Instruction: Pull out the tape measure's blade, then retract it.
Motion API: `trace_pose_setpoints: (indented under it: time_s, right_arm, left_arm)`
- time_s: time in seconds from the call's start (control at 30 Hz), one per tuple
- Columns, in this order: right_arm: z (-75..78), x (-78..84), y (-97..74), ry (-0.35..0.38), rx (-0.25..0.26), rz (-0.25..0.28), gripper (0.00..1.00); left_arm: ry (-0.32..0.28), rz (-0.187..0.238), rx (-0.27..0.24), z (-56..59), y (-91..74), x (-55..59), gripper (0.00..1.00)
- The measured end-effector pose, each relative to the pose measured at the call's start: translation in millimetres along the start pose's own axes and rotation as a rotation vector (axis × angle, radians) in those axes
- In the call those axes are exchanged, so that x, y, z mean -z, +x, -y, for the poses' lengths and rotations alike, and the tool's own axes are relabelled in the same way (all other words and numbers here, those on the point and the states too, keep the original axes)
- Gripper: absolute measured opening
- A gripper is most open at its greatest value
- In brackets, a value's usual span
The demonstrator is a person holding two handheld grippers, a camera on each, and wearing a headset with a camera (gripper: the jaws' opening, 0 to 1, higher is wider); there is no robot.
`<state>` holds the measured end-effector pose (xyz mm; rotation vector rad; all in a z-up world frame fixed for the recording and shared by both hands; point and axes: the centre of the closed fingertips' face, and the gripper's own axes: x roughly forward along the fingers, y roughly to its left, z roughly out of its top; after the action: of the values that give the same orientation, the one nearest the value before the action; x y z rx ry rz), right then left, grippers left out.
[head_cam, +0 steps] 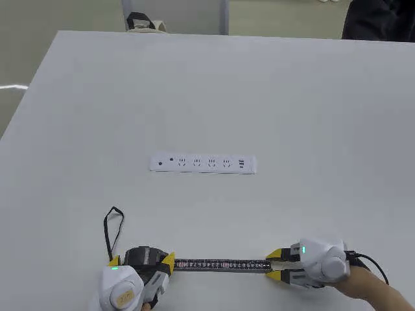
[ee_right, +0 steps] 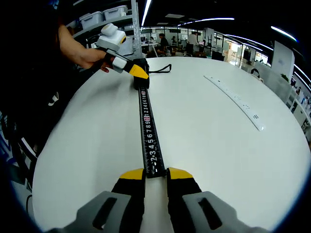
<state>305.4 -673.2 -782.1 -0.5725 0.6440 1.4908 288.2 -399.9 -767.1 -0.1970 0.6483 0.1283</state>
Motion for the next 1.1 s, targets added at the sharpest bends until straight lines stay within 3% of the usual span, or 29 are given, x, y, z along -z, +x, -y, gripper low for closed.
trace_pose_setpoints:
  time_s: [0.3, 0.53, 1.1]
  right_arm:
    - [-3.4, 0.3, 0.3, -0.077, -0.008, 0.024, 0.14]
    - [-3.0, -0.2, 0.9, -0.055, -0.003, 0.023, 0.13]
    - [-2.0, -0.3, 0.4, -0.049, -0.002, 0.017, 0.12]
  left_arm:
    - [0.003, 0.001, -0.005, -0.3, 2.6, 2.2, 0.72]
    - [0.011, 0.007, -0.011, 3.7, 0.9, 2.3, 0.68]
    - [0.002, 0.011, -0.024, 1.1, -1.7, -1.2, 0.66]
